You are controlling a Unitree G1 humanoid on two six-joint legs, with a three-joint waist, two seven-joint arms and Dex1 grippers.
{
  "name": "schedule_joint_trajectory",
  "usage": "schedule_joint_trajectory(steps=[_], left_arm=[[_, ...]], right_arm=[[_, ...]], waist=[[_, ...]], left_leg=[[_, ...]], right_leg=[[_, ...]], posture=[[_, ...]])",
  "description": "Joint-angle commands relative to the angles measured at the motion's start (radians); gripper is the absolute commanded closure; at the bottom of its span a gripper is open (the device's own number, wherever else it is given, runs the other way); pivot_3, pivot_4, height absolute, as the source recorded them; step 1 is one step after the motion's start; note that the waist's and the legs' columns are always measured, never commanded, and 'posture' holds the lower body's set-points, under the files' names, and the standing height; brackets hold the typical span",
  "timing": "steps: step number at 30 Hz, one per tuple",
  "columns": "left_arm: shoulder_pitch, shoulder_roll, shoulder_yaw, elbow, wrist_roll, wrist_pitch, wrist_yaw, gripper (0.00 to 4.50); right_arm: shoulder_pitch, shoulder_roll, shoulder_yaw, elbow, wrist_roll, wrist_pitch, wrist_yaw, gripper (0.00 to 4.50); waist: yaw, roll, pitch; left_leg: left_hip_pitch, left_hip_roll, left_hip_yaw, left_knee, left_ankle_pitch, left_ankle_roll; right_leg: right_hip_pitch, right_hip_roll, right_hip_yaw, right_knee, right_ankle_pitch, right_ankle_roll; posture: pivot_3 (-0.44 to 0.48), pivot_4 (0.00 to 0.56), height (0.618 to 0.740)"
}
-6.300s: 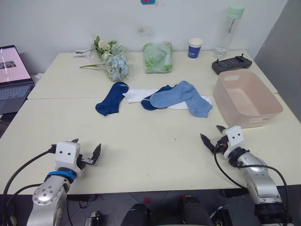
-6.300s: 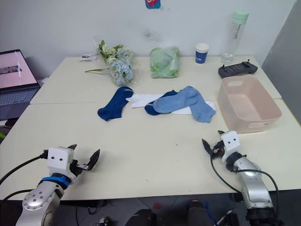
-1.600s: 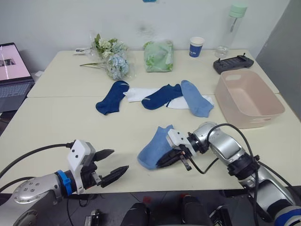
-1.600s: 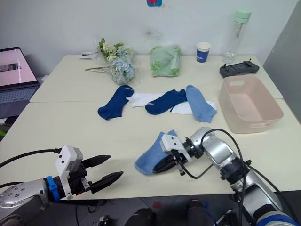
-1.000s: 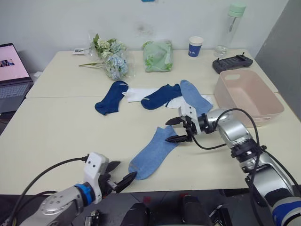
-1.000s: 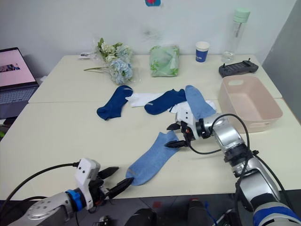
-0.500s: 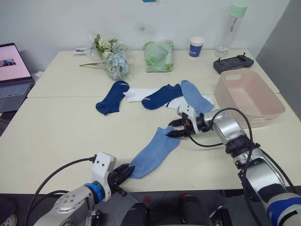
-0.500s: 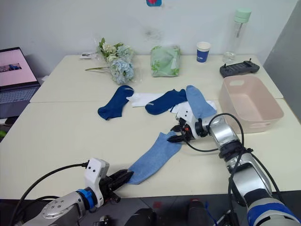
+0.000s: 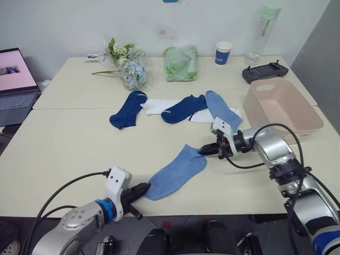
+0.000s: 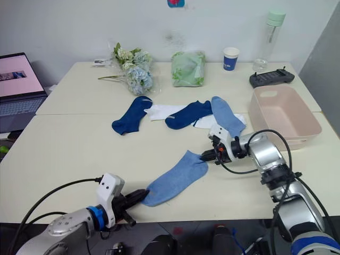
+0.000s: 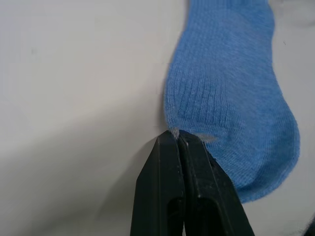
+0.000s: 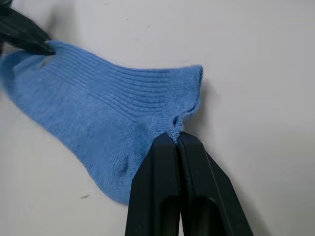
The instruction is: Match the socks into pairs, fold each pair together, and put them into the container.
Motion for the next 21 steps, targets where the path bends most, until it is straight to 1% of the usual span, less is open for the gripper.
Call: schedule_joint_trajectory(steps=[1, 4, 6, 8, 9, 11, 13, 16, 21], left_arm=[[-0.072, 0.032, 0.004, 0.069, 0.027, -0.021, -0.043, 4.5], [-0.15, 0.055, -0.013, 0.135, 0.056, -0.043, -0.082, 4.5], [-0.182, 0.07, -0.032, 0.165, 0.079, -0.065, -0.113, 4.5], [-0.239, 0.083, -0.063, 0.212, 0.11, -0.097, -0.153, 4.5], [-0.281, 0.081, -0.081, 0.242, 0.127, -0.106, -0.163, 4.5], [-0.333, 0.064, -0.1, 0.258, 0.117, -0.086, -0.177, 4.5], [-0.343, 0.049, -0.109, 0.245, 0.098, -0.061, -0.184, 4.5], [-0.31, 0.039, -0.129, 0.186, 0.07, -0.004, -0.189, 4.5], [-0.279, 0.016, -0.133, 0.148, 0.072, 0.038, -0.145, 4.5]], right_arm=[[0.035, -0.03, -0.062, -0.169, 0.082, 0.15, -0.036, 4.49], [0.073, -0.058, -0.109, -0.277, 0.147, 0.281, -0.074, 4.49], [0.094, -0.079, -0.128, -0.329, 0.177, 0.334, -0.097, 4.49], [0.132, -0.088, -0.173, -0.403, 0.226, 0.418, -0.139, 4.49], [0.164, -0.085, -0.204, -0.449, 0.249, 0.452, -0.166, 4.49], [0.223, -0.075, -0.264, -0.52, 0.3, 0.533, -0.214, 4.49], [0.266, -0.073, -0.294, -0.554, 0.321, 0.559, -0.257, 4.49], [0.31, -0.091, -0.315, -0.556, 0.327, 0.544, -0.306, 4.49], [0.321, -0.124, -0.311, -0.521, 0.349, 0.507, -0.311, 4.49]], waist=[[0.001, 0.0, 0.0], [0.0, 0.0, 0.0], [0.0, 0.0, 0.0], [0.003, 0.0, 0.0], [0.005, 0.0, 0.0], [0.015, 0.0, 0.0], [0.018, 0.0, 0.0], [0.014, 0.0, 0.0], [0.016, 0.0, 0.0]], left_leg=[[0.0, 0.0, 0.0, 0.0, 0.0, 0.0], [0.0, 0.0, 0.0, 0.0, 0.0, 0.0], [0.0, 0.0, 0.0, 0.0, 0.0, 0.0], [0.0, 0.0, 0.0, 0.0, 0.0, 0.0], [-0.001, 0.0, 0.0, 0.0, 0.0, 0.0], [-0.002, 0.0, -0.001, 0.0, 0.0, 0.0], [-0.002, 0.0, -0.001, 0.0, 0.0, 0.0], [-0.002, 0.0, 0.0, 0.0, 0.0, 0.001], [-0.001, 0.0, 0.0, 0.0, 0.0, 0.001]], right_leg=[[0.0, 0.0, 0.0, 0.0, 0.0, 0.0], [0.0, 0.0, 0.0, 0.0, 0.0, 0.0], [0.0, 0.0, 0.0, 0.0, 0.0, 0.0], [0.0, 0.0, 0.0, -0.001, 0.0, 0.0], [0.0, 0.0, 0.0, -0.001, 0.0, 0.0], [-0.001, 0.0, -0.001, -0.001, 0.0, 0.0], [-0.001, 0.0, -0.001, -0.001, 0.0, 0.0], [-0.001, -0.002, 0.001, -0.002, 0.0, 0.001], [-0.001, -0.001, 0.0, 0.0, 0.0, 0.001]], posture=[[0.0, 0.15, 0.74], [0.0, 0.15, 0.74], [0.0, 0.15, 0.74], [0.0, 0.15, 0.74], [0.0, 0.15, 0.74], [0.0, 0.15, 0.74], [0.0, 0.15, 0.74], [0.0, 0.15, 0.74], [0.0, 0.15, 0.74]])
